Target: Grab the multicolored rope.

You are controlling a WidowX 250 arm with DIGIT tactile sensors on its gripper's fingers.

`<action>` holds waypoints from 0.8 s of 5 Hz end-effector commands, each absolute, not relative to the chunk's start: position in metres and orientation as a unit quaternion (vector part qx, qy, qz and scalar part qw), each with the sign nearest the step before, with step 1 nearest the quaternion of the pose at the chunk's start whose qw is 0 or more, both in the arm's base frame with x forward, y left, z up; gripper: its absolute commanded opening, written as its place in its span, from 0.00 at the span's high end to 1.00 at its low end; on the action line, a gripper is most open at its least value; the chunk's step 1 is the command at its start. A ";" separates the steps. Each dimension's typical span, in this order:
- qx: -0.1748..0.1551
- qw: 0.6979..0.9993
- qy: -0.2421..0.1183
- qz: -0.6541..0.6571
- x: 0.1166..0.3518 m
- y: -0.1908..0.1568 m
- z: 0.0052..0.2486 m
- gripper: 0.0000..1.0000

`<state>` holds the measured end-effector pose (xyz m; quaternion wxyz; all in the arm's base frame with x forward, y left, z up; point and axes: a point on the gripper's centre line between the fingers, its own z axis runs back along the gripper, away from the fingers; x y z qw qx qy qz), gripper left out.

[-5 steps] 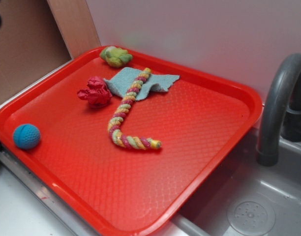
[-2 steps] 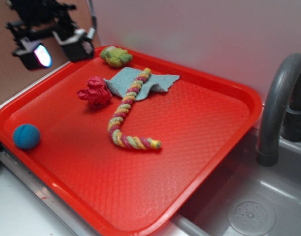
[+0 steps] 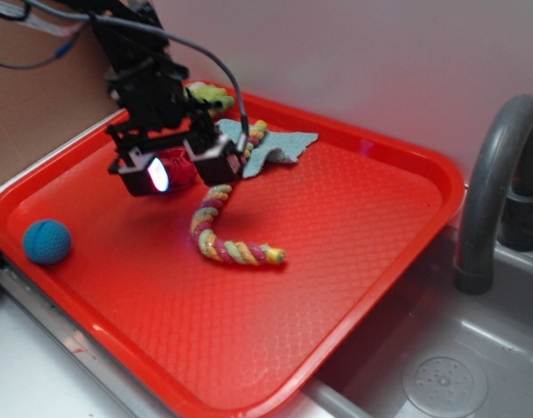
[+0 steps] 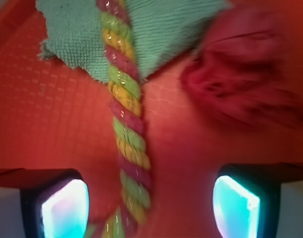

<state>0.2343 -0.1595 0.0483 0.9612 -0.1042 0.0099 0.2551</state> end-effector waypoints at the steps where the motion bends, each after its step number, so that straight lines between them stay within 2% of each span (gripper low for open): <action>1: -0.117 0.967 -0.008 0.226 0.252 -0.175 0.040 0.00; 2: -0.095 0.972 -0.015 0.213 0.250 -0.176 0.032 0.00; 3: -0.041 0.977 -0.032 0.206 0.248 -0.175 0.024 0.80; 4: -0.014 0.976 -0.046 0.212 0.243 -0.172 0.021 1.00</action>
